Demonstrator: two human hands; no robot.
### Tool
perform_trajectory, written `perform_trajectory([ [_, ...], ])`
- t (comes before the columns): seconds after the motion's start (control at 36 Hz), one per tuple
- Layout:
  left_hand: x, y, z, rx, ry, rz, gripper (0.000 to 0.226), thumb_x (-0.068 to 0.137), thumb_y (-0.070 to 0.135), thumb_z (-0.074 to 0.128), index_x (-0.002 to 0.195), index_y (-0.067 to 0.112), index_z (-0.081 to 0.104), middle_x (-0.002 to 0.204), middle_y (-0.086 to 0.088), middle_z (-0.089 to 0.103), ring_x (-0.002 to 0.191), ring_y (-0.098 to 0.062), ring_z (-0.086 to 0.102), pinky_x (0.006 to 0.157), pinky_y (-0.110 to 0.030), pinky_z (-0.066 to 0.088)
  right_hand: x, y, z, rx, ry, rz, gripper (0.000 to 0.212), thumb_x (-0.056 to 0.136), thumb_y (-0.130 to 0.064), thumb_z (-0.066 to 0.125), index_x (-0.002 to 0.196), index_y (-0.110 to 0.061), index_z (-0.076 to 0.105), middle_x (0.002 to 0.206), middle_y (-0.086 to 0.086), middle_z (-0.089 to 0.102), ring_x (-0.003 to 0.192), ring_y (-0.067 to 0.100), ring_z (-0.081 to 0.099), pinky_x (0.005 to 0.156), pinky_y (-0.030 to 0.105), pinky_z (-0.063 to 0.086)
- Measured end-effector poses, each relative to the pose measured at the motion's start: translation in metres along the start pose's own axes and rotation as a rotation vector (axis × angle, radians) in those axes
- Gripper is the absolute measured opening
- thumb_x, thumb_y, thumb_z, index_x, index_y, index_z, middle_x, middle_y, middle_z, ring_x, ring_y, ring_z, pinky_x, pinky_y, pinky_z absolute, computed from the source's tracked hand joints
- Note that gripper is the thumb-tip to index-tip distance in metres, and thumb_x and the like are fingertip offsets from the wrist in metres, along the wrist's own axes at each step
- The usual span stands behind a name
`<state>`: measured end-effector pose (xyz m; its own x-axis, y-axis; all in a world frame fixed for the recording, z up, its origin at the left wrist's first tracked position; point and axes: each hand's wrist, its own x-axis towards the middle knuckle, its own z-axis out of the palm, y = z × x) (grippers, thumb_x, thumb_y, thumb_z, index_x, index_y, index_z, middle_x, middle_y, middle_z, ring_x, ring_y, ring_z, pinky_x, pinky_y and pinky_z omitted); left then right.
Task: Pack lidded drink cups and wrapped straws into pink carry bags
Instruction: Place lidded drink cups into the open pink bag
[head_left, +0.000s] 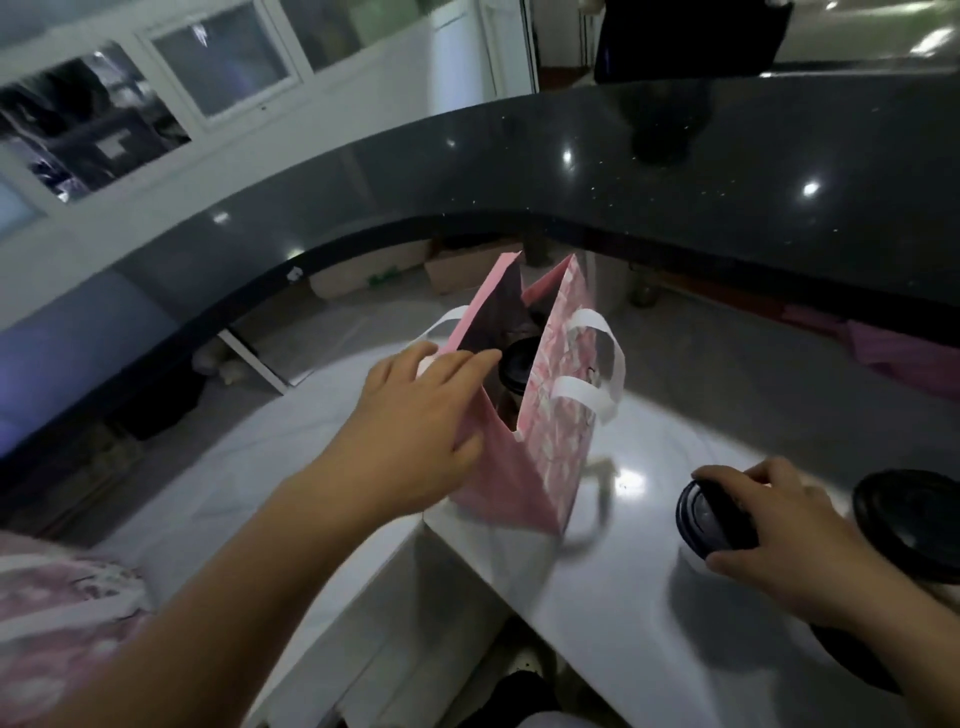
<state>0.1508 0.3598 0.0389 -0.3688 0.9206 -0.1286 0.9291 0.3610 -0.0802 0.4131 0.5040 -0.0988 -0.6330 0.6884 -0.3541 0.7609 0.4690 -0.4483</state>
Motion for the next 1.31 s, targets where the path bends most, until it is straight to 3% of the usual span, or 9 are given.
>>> perform_trajectory([
  [0.14, 0.011, -0.003, 0.011, 0.261, -0.158, 0.010, 0.080, 0.093, 0.051, 0.050, 0.156, 0.032, 0.006, 0.161, 0.004, 0.024, 0.151, -0.028, 0.010, 0.121, -0.051, 0.002, -0.002, -0.003, -0.005, -0.085, -0.006, -0.045, 0.074, 0.079, -0.046, 0.066, 0.142, -0.051, 0.029, 0.121, -0.009, 0.030, 0.102, 0.018, 0.041, 0.087, 0.029, 0.043],
  [0.53, -0.036, 0.002, 0.032, 0.013, -0.017, -0.043, 0.060, 0.094, 0.060, 0.040, 0.150, 0.045, 0.025, 0.164, 0.019, 0.013, 0.153, -0.015, -0.004, 0.119, -0.051, -0.017, -0.008, -0.019, -0.006, -0.220, 0.013, -0.137, 0.066, 0.083, -0.042, 0.059, 0.140, -0.047, 0.025, 0.125, -0.007, 0.028, 0.108, 0.018, 0.043, 0.081, 0.028, 0.047],
  [0.67, -0.057, -0.001, 0.055, -0.195, 0.123, -0.020, 0.058, 0.085, 0.053, 0.041, 0.143, 0.041, 0.040, 0.152, 0.015, 0.044, 0.149, -0.014, 0.022, 0.118, -0.050, 0.002, -0.005, -0.023, -0.033, -0.203, 0.041, -0.157, 0.068, 0.078, -0.059, 0.062, 0.135, -0.054, 0.025, 0.119, -0.014, 0.035, 0.098, 0.012, 0.054, 0.078, 0.028, 0.048],
  [0.78, -0.060, -0.007, 0.076, -0.272, 0.155, -0.009, 0.065, 0.082, 0.051, 0.042, 0.145, 0.042, 0.028, 0.159, 0.007, 0.030, 0.151, -0.019, 0.014, 0.118, -0.047, 0.009, -0.012, -0.042, -0.069, 0.029, 0.317, -0.239, 0.072, 0.070, -0.058, 0.070, 0.133, -0.055, 0.035, 0.122, -0.013, 0.039, 0.101, 0.018, 0.056, 0.085, 0.037, 0.052],
  [0.86, -0.057, -0.013, 0.082, -0.287, 0.201, 0.043, 0.066, 0.082, 0.048, 0.052, 0.144, 0.041, 0.031, 0.165, 0.002, 0.015, 0.153, -0.022, 0.004, 0.120, -0.047, 0.011, -0.018, -0.074, -0.097, 0.254, 0.555, -0.413, 0.073, 0.070, -0.047, 0.081, 0.134, -0.041, 0.048, 0.124, -0.006, 0.043, 0.108, 0.011, 0.049, 0.090, 0.016, 0.046],
  [0.92, -0.056, -0.016, 0.084, -0.303, 0.210, 0.078, 0.063, 0.083, 0.048, 0.053, 0.142, 0.043, 0.033, 0.166, 0.005, 0.010, 0.154, -0.018, -0.002, 0.123, -0.043, 0.004, -0.020, -0.103, -0.112, 0.278, 0.599, -0.509, 0.072, 0.072, -0.051, 0.080, 0.135, -0.039, 0.048, 0.125, -0.004, 0.044, 0.110, 0.004, 0.046, 0.088, 0.001, 0.039],
  [1.0, -0.055, -0.020, 0.083, -0.300, 0.187, 0.124, 0.059, 0.085, 0.050, 0.048, 0.142, 0.044, 0.035, 0.165, 0.007, 0.014, 0.153, -0.015, -0.004, 0.122, -0.043, -0.004, -0.014, -0.145, -0.126, 0.253, 0.509, -0.571, 0.073, 0.075, -0.047, 0.080, 0.139, -0.041, 0.046, 0.128, -0.006, 0.044, 0.115, 0.006, 0.049, 0.091, 0.005, 0.041],
  [1.14, -0.055, -0.029, 0.075, -0.324, 0.138, 0.169, 0.051, 0.085, 0.048, 0.050, 0.135, 0.044, 0.040, 0.153, 0.001, 0.033, 0.151, -0.023, 0.016, 0.120, -0.056, 0.013, 0.017, -0.205, -0.127, 0.032, 0.207, -0.538, 0.076, 0.070, -0.048, 0.074, 0.139, -0.049, 0.041, 0.130, -0.013, 0.037, 0.117, 0.014, 0.050, 0.095, 0.032, 0.053],
  [1.31, -0.054, -0.055, 0.075, -0.403, 0.176, 0.234, 0.057, 0.080, 0.046, 0.055, 0.136, 0.037, 0.048, 0.138, 0.005, 0.041, 0.135, -0.021, 0.040, 0.112, -0.057, 0.032, 0.064, -0.243, -0.106, -0.238, -0.097, -0.498, 0.070, 0.074, -0.041, 0.079, 0.134, -0.047, 0.043, 0.125, -0.009, 0.040, 0.112, 0.019, 0.051, 0.090, 0.034, 0.055],
])
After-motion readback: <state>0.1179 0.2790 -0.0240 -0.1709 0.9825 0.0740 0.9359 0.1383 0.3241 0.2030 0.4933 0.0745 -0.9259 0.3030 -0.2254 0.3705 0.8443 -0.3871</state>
